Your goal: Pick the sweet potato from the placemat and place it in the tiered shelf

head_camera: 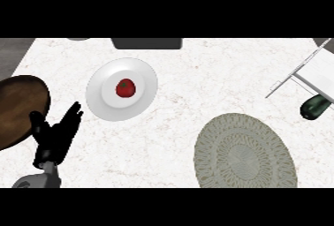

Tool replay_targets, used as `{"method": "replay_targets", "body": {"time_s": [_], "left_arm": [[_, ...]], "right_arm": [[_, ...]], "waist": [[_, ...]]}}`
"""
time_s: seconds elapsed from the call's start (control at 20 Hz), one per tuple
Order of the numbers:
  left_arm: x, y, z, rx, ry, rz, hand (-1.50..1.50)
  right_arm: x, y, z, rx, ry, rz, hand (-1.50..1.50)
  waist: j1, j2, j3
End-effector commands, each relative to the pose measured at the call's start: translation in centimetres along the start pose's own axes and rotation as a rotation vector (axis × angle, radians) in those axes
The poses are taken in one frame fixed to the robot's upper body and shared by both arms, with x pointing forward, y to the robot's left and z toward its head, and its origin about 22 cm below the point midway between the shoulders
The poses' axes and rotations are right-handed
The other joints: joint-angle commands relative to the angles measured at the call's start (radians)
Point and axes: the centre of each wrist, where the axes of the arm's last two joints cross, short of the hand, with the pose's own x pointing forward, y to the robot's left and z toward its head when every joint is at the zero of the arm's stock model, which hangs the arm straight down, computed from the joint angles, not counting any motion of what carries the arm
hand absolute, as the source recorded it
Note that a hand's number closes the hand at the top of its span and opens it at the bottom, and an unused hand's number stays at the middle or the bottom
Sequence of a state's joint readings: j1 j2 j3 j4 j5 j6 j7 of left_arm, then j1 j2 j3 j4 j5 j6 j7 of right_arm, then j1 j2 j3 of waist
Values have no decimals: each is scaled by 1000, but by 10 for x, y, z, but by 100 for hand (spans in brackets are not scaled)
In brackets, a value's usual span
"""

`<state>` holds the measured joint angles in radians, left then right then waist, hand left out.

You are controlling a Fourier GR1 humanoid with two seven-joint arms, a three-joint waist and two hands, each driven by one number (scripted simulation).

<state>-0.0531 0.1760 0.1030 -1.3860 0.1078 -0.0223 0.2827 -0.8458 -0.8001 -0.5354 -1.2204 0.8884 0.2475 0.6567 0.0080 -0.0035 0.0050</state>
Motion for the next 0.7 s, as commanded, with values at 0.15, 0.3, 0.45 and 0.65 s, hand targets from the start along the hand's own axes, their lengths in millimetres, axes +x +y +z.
{"method": "replay_targets", "body": {"time_s": [0.15, 0.3, 0.45, 0.65], "left_arm": [[1, -6, 22, -3, 46, -2, 0], [-9, -7, -2, 4, 55, 20, 0], [4, 8, 6, -15, 54, 6, 0], [-4, -7, 1, -9, 56, 8, 0]], "right_arm": [[-11, -4, -11, 4, -6, -5, 150], [-18, -1, -7, 32, -36, 152, 150], [-9, -13, -1, -69, 59, -151, 150], [-14, -13, -9, -108, 86, -263, -150]], "waist": [[4, 3, -5], [-10, 3, -5], [-4, 2, -5], [-3, 4, -5]]}}
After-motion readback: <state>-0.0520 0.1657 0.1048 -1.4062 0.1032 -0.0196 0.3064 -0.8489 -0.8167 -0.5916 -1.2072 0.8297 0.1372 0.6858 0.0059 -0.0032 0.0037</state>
